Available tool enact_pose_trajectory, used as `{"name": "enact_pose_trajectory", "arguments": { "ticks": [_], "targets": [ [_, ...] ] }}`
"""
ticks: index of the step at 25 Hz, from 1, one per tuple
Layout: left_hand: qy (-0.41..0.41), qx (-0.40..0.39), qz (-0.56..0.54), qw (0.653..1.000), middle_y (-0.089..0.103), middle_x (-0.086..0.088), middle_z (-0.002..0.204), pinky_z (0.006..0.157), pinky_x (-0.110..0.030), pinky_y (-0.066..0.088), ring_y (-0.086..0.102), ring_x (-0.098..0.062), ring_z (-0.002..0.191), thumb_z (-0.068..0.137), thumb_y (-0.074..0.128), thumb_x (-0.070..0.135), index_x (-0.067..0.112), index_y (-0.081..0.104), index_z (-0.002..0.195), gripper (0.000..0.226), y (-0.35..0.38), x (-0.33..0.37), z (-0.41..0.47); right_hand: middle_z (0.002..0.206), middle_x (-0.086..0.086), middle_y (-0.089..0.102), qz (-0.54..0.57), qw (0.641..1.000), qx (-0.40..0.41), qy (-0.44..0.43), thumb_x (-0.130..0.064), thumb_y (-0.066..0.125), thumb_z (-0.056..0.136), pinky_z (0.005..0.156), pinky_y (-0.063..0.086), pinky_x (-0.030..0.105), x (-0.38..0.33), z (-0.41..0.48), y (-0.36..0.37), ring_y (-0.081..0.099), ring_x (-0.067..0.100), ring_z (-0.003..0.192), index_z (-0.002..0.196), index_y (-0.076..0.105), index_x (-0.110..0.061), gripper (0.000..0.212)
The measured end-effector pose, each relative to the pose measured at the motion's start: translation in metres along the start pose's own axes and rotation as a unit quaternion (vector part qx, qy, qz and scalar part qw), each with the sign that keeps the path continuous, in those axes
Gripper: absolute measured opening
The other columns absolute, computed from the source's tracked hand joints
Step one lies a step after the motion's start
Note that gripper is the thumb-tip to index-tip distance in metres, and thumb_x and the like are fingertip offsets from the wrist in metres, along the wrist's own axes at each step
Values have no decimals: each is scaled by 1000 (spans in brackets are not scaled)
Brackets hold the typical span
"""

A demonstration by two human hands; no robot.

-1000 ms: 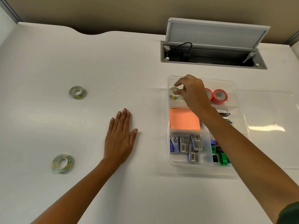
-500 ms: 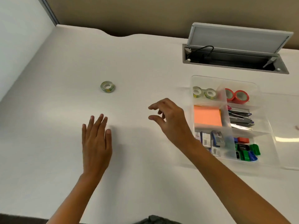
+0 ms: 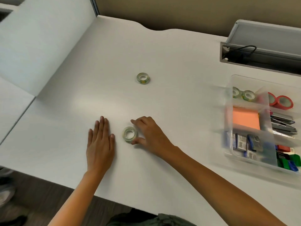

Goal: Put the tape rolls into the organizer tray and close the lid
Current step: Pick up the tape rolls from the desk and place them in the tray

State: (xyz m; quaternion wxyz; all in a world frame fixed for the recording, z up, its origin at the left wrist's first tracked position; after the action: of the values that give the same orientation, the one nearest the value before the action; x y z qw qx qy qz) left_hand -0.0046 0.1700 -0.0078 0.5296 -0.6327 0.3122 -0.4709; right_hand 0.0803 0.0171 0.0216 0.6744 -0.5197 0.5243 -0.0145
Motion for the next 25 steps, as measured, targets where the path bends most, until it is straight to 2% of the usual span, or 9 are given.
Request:
{"name": "enact_pose_trajectory", "arguments": {
  "ticks": [4, 9, 14, 17, 20, 25],
  "targets": [
    [-6, 12, 3, 1000, 8, -2, 160, 121, -38, 5, 4, -15, 148, 97, 16, 34, 10, 11, 151, 59, 2, -3, 0, 125, 9, 55, -25, 999, -3, -21, -27, 82, 66, 97, 40, 28, -9, 9, 10, 47, 25, 113, 134, 49, -10, 77],
    [-8, 12, -4, 1000, 9, -1, 160, 121, -37, 4, 5, -14, 148, 97, 17, 32, 11, 12, 152, 58, 2, -4, 0, 115, 6, 56, -14, 999, 10, -28, -22, 80, 70, 89, 47, 32, -12, 10, 15, 49, 21, 106, 126, 55, -9, 63],
    [-29, -13, -142, 989, 9, 3, 160, 119, -25, -5, 0, -2, 145, 98, 15, 35, 15, 15, 151, 57, -5, 1, 6, 115, 5, 56, 5, 999, 34, -25, -22, 78, 73, 86, 46, 26, -8, 4, 8, 49, 19, 105, 124, 56, -9, 57],
    [4, -8, -153, 988, 7, 5, 160, 116, -17, -10, -2, 0, 144, 98, 15, 36, 15, 13, 151, 57, -8, 22, 9, 117, 3, 55, 8, 997, 71, -11, -19, 77, 75, 87, 36, 15, -1, -6, -11, 49, 17, 107, 125, 55, -12, 54],
    [49, -21, -155, 986, 4, 6, 159, 118, -21, -9, -4, -1, 145, 98, 14, 38, 16, 9, 152, 58, -2, 54, 13, 119, 2, 54, 0, 992, 122, 14, -16, 76, 75, 90, 28, 8, 11, -26, -44, 48, 14, 111, 124, 55, -15, 54],
    [125, -46, -125, 983, 5, 0, 160, 118, -26, -11, -4, -8, 147, 94, 9, 48, 13, 10, 152, 68, 15, 122, 23, 118, 1, 53, -18, 964, 254, 74, -12, 76, 73, 89, 29, -1, 46, -69, -122, 50, 13, 108, 122, 56, -19, 53]
  ]
}}
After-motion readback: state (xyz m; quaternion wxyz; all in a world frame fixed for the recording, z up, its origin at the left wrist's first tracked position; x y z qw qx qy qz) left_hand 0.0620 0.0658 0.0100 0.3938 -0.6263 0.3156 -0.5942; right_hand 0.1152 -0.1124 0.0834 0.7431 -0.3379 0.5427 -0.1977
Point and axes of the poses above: each hand's wrist, its own z-axis towards the middle knuckle, its own y-axis out of the palm, x = y × z, the point moved 6 cm from there along z, towards the middle knuckle
